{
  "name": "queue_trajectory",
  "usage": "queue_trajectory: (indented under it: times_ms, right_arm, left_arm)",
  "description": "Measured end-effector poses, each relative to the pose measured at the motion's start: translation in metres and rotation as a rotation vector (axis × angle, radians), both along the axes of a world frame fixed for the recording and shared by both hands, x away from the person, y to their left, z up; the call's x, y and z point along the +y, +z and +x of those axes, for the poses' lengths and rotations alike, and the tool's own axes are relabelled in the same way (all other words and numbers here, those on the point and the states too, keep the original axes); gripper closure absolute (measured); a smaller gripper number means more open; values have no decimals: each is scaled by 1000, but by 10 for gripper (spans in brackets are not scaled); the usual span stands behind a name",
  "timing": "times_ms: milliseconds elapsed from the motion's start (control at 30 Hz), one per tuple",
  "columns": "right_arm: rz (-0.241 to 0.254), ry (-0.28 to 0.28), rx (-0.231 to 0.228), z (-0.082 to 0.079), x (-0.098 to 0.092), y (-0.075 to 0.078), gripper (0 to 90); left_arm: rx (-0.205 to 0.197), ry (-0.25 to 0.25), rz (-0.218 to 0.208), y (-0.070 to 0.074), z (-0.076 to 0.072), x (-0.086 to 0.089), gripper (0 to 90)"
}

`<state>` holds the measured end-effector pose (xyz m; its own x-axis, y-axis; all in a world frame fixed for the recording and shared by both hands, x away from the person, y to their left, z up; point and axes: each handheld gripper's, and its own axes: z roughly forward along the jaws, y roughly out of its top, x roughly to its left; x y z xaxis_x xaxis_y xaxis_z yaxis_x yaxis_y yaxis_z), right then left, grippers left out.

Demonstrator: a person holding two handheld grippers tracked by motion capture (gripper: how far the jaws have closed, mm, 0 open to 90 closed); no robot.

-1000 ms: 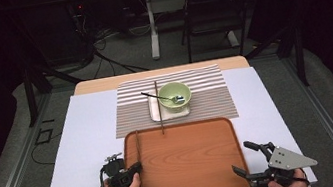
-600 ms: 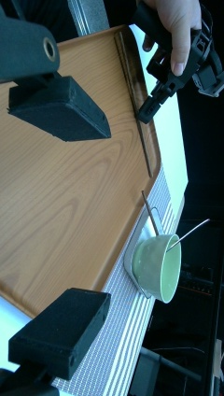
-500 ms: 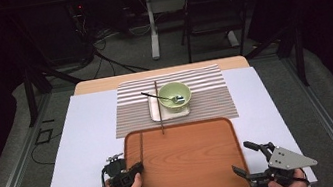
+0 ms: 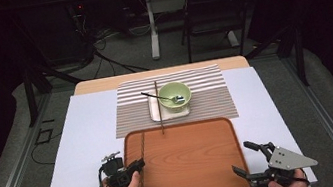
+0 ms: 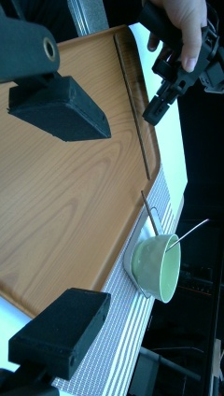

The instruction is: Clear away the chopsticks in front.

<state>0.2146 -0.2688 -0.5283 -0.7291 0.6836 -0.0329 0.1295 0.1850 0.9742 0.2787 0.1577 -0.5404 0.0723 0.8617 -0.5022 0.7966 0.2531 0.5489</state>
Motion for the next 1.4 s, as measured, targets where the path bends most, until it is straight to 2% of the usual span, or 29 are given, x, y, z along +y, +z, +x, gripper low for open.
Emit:
queue_trajectory:
  times_ms: [100, 167, 233, 300, 500, 800, 1100, 1400]
  right_arm:
    - [-4, 1, -2, 0, 0, 0, 168]
    - [-5, 2, -3, 0, 0, 0, 168]
    - [-6, 1, -2, 0, 0, 0, 168]
    - [-7, 1, -2, 0, 0, 0, 168]
    - [-9, 3, -4, 1, 0, 0, 168]
    - [-8, 1, -2, 1, 0, -1, 168]
    - [-9, -2, 0, 1, 0, -1, 168]
    - [-7, -7, 3, 1, 0, -1, 168]
  left_arm:
    - [-11, -17, -15, 1, 1, 1, 595]
    - [-13, -16, -20, 2, 1, 1, 578]
    - [-45, -16, 1, 1, 1, 2, 515]
    - [-72, -14, 21, 1, 1, 2, 495]
    - [-103, -13, 35, 7, 4, 6, 442]
    - [-119, -19, 51, 19, 14, 8, 444]
    - [-149, -41, 86, 36, 27, 4, 453]
    - [-156, -56, 95, 46, 41, 0, 461]
